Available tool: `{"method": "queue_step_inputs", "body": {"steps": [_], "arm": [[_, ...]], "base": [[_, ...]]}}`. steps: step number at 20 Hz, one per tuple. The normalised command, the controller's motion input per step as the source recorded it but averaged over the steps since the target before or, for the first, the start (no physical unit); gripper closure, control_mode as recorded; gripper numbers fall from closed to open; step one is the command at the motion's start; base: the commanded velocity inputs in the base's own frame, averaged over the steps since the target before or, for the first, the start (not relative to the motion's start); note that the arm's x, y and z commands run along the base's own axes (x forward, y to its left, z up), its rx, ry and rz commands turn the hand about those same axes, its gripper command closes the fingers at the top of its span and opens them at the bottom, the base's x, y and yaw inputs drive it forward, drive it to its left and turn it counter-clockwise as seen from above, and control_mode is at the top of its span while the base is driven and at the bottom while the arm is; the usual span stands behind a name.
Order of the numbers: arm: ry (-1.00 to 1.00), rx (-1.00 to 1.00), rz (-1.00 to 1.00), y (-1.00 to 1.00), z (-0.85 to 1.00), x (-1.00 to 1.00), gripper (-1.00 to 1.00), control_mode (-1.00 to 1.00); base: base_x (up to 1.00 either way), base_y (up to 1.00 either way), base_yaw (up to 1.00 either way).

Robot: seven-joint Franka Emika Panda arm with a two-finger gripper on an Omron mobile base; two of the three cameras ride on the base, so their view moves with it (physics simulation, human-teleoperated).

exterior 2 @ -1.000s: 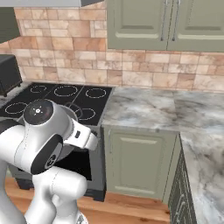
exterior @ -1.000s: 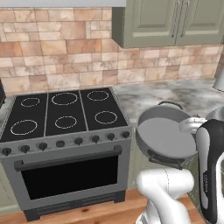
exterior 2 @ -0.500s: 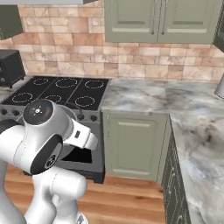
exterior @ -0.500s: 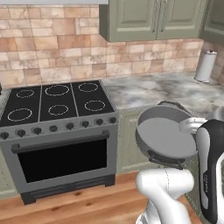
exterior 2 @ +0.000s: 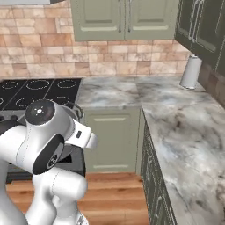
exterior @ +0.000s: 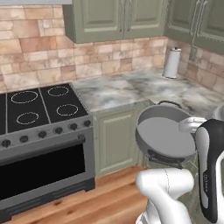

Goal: Move the pot and pan from the stove into the sink.

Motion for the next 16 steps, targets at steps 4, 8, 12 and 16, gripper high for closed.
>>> {"method": "queue_step_inputs", "body": {"steps": [4, 8, 12, 16], "arm": [[0.0, 0.0, 0.0, 0.0, 0.0, 0.0, 1.0, 1.0], [0.0, 0.0, 0.0, 0.0, 0.0, 0.0, 1.0, 1.0], [0.0, 0.0, 0.0, 0.0, 0.0, 0.0, 1.0, 1.0], [0.0, 0.0, 0.0, 0.0, 0.0, 0.0, 1.0, 1.0]], "base": [[-0.23, -0.31, -0.35], [-0.22, -0.3, -0.36], [-0.19, -0.25, -0.38], [-0.2, -0.27, -0.37]]}}
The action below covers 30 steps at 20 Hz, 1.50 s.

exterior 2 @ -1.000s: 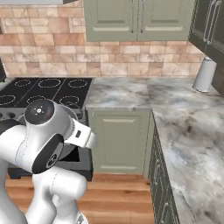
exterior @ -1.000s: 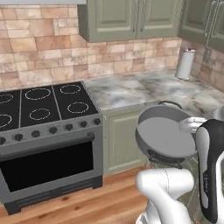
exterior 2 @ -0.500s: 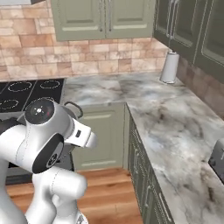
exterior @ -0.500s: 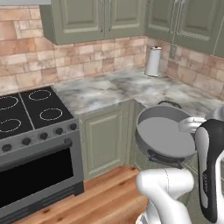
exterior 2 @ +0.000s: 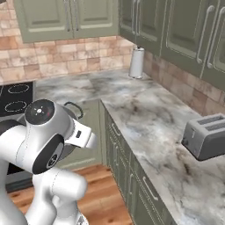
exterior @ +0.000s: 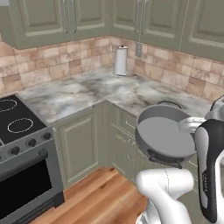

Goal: Move the pot and pan from the stove into the sink.

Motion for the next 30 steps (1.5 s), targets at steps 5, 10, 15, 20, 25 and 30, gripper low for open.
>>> {"method": "queue_step_inputs", "body": {"steps": [5, 10, 15, 20, 25, 30], "arm": [[0.0, 0.0, 0.0, 0.0, 0.0, 0.0, 1.0, 1.0], [0.0, 0.0, 0.0, 0.0, 0.0, 0.0, 1.0, 1.0], [0.0, 0.0, 0.0, 0.0, 0.0, 0.0, 1.0, 1.0], [0.0, 0.0, 0.0, 0.0, 0.0, 0.0, 1.0, 1.0], [0.0, 0.0, 0.0, 0.0, 0.0, 0.0, 1.0, 1.0], [0.0, 0.0, 0.0, 0.0, 0.0, 0.0, 1.0, 1.0]], "base": [[-0.21, -0.28, -0.37], [-0.25, -0.34, -0.34], [-0.26, -0.34, -0.34], [-0.2, -0.25, -0.38], [-0.17, -0.2, -0.4], [-0.13, -0.14, -0.43]]}}
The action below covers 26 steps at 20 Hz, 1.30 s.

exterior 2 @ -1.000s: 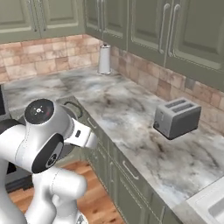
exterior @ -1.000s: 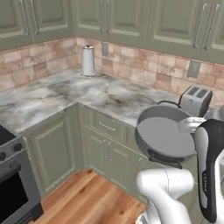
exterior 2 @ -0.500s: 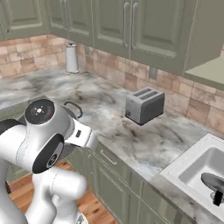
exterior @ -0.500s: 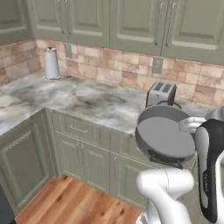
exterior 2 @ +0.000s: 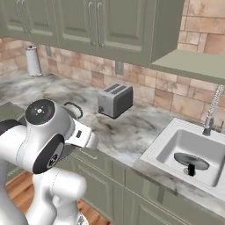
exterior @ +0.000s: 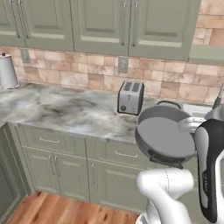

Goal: Move the pot and pan from the stove into the sink.

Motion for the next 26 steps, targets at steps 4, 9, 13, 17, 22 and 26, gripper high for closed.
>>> {"method": "queue_step_inputs", "body": {"steps": [4, 9, 13, 17, 22, 26], "arm": [[0.0, 0.0, 0.0, 0.0, 0.0, 0.0, 1.0, 1.0], [0.0, 0.0, 0.0, 0.0, 0.0, 0.0, 1.0, 1.0], [0.0, 0.0, 0.0, 0.0, 0.0, 0.0, 1.0, 1.0], [0.0, 0.0, 0.0, 0.0, 0.0, 0.0, 1.0, 1.0], [0.0, 0.0, 0.0, 0.0, 0.0, 0.0, 1.0, 1.0], [0.0, 0.0, 0.0, 0.0, 0.0, 0.0, 1.0, 1.0]], "base": [[-0.11, -0.13, -0.43], [-0.1, -0.15, -0.43], [-0.11, -0.24, -0.37], [0.0, -0.05, -0.01], [0.02, -0.26, 0.0], [0.05, -0.76, -0.02]]}}
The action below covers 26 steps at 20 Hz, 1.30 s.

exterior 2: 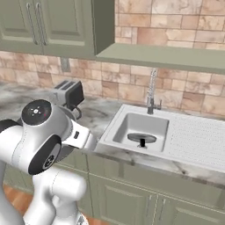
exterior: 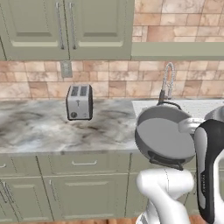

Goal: Move the pot and pan from the stove into the sink.

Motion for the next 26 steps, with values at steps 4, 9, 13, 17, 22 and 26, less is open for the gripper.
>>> {"method": "queue_step_inputs", "body": {"steps": [4, 9, 13, 17, 22, 26], "arm": [[0.0, 0.0, 0.0, 0.0, 0.0, 0.0, 1.0, 1.0], [0.0, 0.0, 0.0, 0.0, 0.0, 0.0, 1.0, 1.0], [0.0, 0.0, 0.0, 0.0, 0.0, 0.0, 1.0, 1.0], [0.0, 0.0, 0.0, 0.0, 0.0, 0.0, 1.0, 1.0], [0.0, 0.0, 0.0, 0.0, 0.0, 0.0, 1.0, 1.0], [0.0, 0.0, 0.0, 0.0, 0.0, 0.0, 1.0, 1.0]], "base": [[0.01, -0.86, -0.04], [0.0, -0.89, -0.07], [0.0, -0.42, -0.06], [-0.01, -0.23, -0.11], [0.0, -0.19, -0.13], [0.36, 0.02, 0.0]]}}
